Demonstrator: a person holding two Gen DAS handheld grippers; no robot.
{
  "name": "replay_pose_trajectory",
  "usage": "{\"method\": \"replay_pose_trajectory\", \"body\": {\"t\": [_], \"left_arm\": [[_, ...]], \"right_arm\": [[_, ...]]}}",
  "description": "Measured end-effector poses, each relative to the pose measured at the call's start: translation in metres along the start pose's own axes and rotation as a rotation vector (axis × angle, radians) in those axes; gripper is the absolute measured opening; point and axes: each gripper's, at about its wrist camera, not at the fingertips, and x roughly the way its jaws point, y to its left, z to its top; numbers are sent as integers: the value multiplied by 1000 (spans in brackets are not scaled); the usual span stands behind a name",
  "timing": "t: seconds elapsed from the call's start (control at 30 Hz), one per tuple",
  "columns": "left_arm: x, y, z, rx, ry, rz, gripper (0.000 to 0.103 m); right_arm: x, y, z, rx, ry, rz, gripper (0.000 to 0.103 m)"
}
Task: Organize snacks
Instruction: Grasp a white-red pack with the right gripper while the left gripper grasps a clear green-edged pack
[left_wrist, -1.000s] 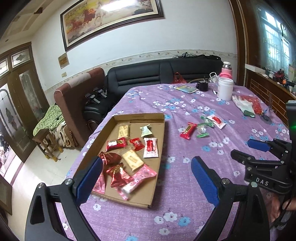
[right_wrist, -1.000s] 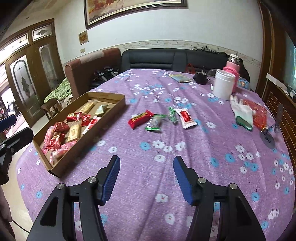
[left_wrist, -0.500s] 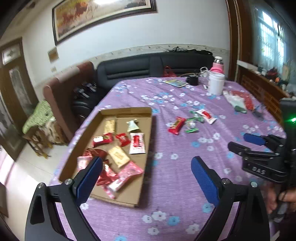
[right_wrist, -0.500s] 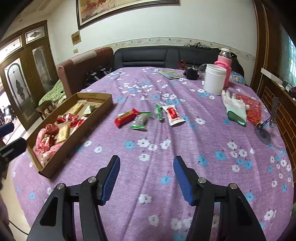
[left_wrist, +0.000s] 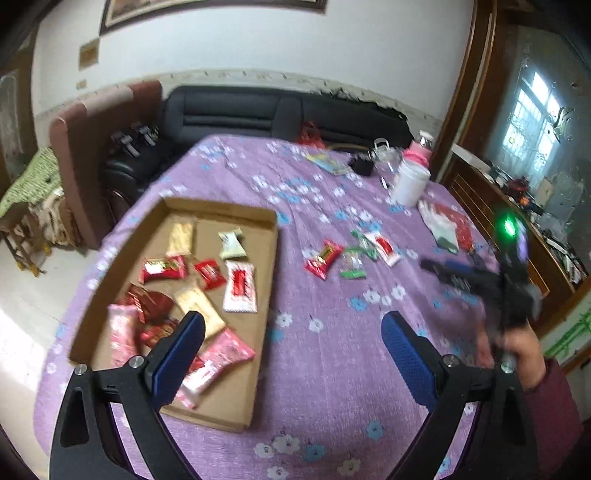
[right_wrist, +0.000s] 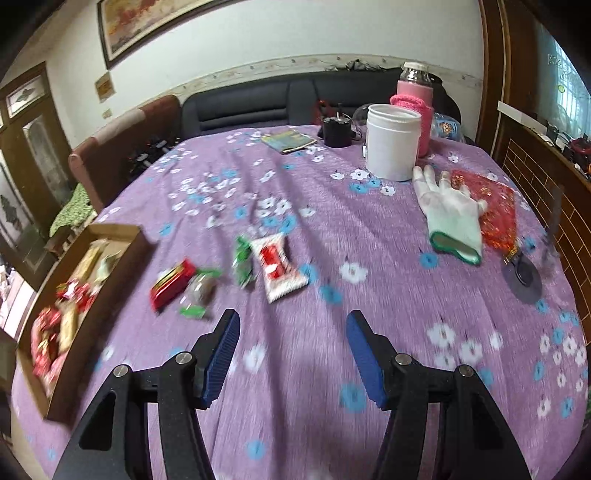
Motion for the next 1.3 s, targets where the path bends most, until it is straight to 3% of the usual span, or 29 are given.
{"method": "replay_pose_trajectory", "body": {"t": [0.27,0.4,0.5,0.7,0.87,1.0,1.07,1.1,1.13,1.23,1.3], "left_arm": [[22,11,1,-1,35,0,96],[34,6,5,22,48,-8,96],[42,-1,11,39,60,-14,96],[55,-15,26,73,64,-31,96],[89,-37,42,96,142,-85,96],[129,-61,59,119,199,-143,96],[153,-69,68,121,235,-131,95],[165,-71,73,116,252,-121,94],[172,-71,75,116,262,-115,85],[195,-76,76,136,321,-88,44],[201,-83,71,149,336,-102,41]], "right_arm": [[61,25,38,-68,59,-64,63],[88,27,50,-43,99,-55,60],[106,27,51,-23,149,-47,29],[84,16,31,12,147,-62,26],[46,-5,-11,39,174,-99,26],[17,-23,-40,93,114,-43,26],[16,-31,-48,103,68,-27,27],[17,-35,-50,117,52,-5,27],[18,-38,-50,129,45,11,28],[20,-40,-48,122,31,37,28],[20,-34,-49,89,24,21,28]]}}
